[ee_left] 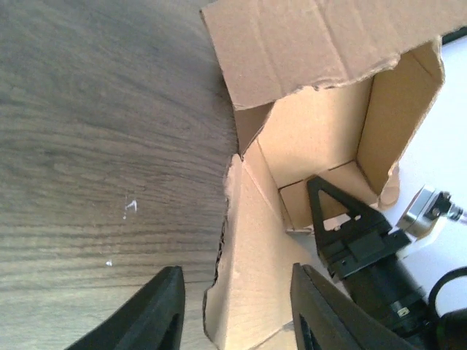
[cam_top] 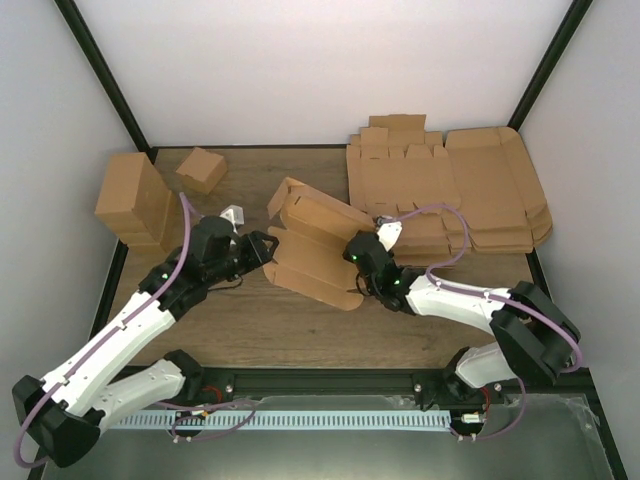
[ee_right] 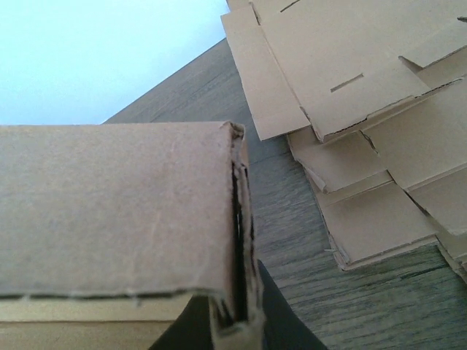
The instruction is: Fold the paper box
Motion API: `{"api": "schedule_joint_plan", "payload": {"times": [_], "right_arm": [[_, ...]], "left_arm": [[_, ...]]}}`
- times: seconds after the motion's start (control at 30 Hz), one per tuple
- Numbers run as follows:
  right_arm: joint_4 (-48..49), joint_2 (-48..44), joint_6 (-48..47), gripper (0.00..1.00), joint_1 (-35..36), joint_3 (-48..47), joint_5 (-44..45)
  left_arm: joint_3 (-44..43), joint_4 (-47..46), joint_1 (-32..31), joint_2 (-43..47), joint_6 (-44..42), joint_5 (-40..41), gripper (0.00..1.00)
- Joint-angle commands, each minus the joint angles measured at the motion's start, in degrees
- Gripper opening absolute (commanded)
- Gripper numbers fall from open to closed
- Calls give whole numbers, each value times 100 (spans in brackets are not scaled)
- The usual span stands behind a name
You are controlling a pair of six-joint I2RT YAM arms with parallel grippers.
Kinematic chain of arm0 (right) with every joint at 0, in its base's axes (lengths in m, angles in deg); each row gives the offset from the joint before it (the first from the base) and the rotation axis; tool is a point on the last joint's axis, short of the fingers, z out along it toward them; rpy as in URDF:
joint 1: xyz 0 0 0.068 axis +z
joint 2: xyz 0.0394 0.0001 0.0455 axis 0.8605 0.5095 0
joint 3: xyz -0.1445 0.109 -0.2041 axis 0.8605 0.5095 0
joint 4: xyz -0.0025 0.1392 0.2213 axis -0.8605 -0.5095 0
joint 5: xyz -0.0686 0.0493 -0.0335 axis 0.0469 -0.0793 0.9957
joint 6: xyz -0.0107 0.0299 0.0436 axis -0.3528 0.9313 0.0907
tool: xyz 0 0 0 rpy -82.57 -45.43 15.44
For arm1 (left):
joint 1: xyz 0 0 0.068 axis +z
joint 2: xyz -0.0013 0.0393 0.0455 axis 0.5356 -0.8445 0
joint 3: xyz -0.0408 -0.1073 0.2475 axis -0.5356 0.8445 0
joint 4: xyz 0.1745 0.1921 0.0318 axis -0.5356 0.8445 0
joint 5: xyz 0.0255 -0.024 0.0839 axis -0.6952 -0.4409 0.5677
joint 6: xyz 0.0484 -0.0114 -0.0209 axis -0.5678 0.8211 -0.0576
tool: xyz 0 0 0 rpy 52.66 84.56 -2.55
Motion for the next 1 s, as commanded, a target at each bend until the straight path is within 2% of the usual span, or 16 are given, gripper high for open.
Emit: {"api": "schedule_joint_plan", "payload": {"times": [0.0, 0.13, 0.27, 0.33, 0.4, 0.43, 0.5, 0.57, 0.63, 0.67, 0.7, 0.8, 0.87, 0.97], "right_arm": [[295, -142, -201, 1, 40, 60, 48], [522, -253, -255, 1, 40, 212, -146], [498, -303, -231, 1, 42, 238, -218], [447, -310, -184, 1, 40, 236, -233], [389, -289, -109, 1, 40, 236, -259], [367, -275, -81, 3, 35, 239, -303], [332, -225, -89, 9, 38, 236, -522], [361, -182, -141, 23, 44, 308, -928], [472, -177, -123, 30, 43, 523, -1362], [616, -217, -107, 37, 48, 750, -1652], [768, -269, -114, 48, 48, 961, -1879], [1062, -441, -176, 67, 47, 1410, -2493], [1061, -548, -337, 74, 69, 1574, -2916], [1007, -870, -595, 76, 73, 1800, -3419]], "left_arm": [[-119, -47, 44, -81, -73, -91, 38], [-96, -111, 61, -150, -96, -96, 25], [-92, 2, 61, -172, -120, 35, 23], [-60, -2, 63, -138, -113, 41, 16], [-54, 14, 61, -122, -183, 60, 5], [-87, 49, 61, -126, -263, 92, 4], [-195, 124, 61, -162, -548, 170, 4], [-391, 362, 62, -246, -851, 394, 4], [-603, 582, 61, -361, -1148, 608, 4], [-697, 652, 61, -458, -1358, 646, 4], [-775, 711, 61, -551, -1563, 652, 4], [-1093, 1003, 63, -905, -2070, 650, 4], [-1277, 1134, 57, -1123, -2373, 605, 4], [-1462, 1275, 52, -1377, -2780, 488, 4]]}}
